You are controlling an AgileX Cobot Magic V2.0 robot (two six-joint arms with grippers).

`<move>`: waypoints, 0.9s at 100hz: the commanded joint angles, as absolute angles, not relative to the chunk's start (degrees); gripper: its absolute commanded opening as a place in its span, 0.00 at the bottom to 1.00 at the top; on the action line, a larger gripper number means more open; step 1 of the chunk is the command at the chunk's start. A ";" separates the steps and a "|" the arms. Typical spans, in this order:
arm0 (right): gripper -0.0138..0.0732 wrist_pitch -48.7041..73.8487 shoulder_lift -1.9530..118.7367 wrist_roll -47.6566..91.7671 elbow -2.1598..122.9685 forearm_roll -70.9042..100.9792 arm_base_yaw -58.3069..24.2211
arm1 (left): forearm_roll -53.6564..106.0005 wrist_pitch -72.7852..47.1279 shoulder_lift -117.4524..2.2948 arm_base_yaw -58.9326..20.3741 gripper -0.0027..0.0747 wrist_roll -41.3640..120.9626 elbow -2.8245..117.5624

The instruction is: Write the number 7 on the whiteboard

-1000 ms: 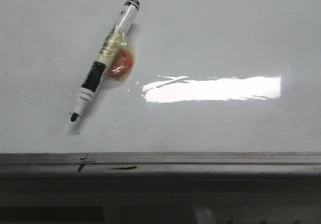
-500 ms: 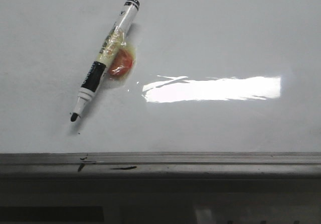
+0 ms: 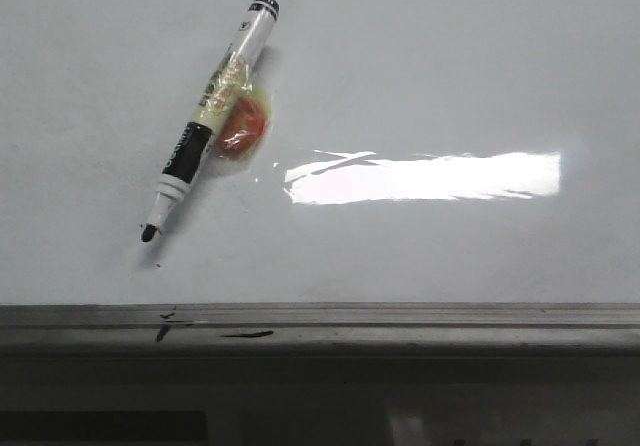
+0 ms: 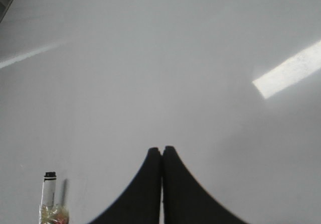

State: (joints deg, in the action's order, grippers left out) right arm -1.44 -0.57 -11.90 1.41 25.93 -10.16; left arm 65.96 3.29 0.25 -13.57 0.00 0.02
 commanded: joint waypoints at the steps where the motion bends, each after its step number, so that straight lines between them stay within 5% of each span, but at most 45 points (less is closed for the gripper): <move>1: 0.11 -4.71 -1.45 -11.53 4.46 25.87 -9.84 | 66.21 5.52 1.93 -13.60 0.01 -0.56 -1.16; 31: 0.11 14.60 -0.84 -9.45 14.69 18.06 -9.84 | 58.90 2.01 1.79 -13.60 0.01 -0.35 1.48; 54: 0.11 33.32 8.30 16.46 28.87 17.96 -9.84 | 28.89 -17.05 -8.06 -13.60 0.01 0.00 15.44; 67: 0.11 38.51 14.56 19.19 34.75 17.96 -9.84 | 18.27 -29.35 -19.06 -13.60 0.03 0.35 25.19; 75: 0.11 38.56 17.33 19.19 36.40 17.96 -9.84 | 18.99 -33.57 -25.97 -13.60 0.14 4.75 29.64; 90: 0.19 38.30 18.54 19.19 36.83 19.10 -9.84 | 26.78 -38.83 -37.03 -13.60 0.51 15.25 35.32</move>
State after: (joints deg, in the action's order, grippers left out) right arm 41.43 17.11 18.28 34.77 18.06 -10.16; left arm 22.00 -38.70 -31.63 -13.57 10.17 31.03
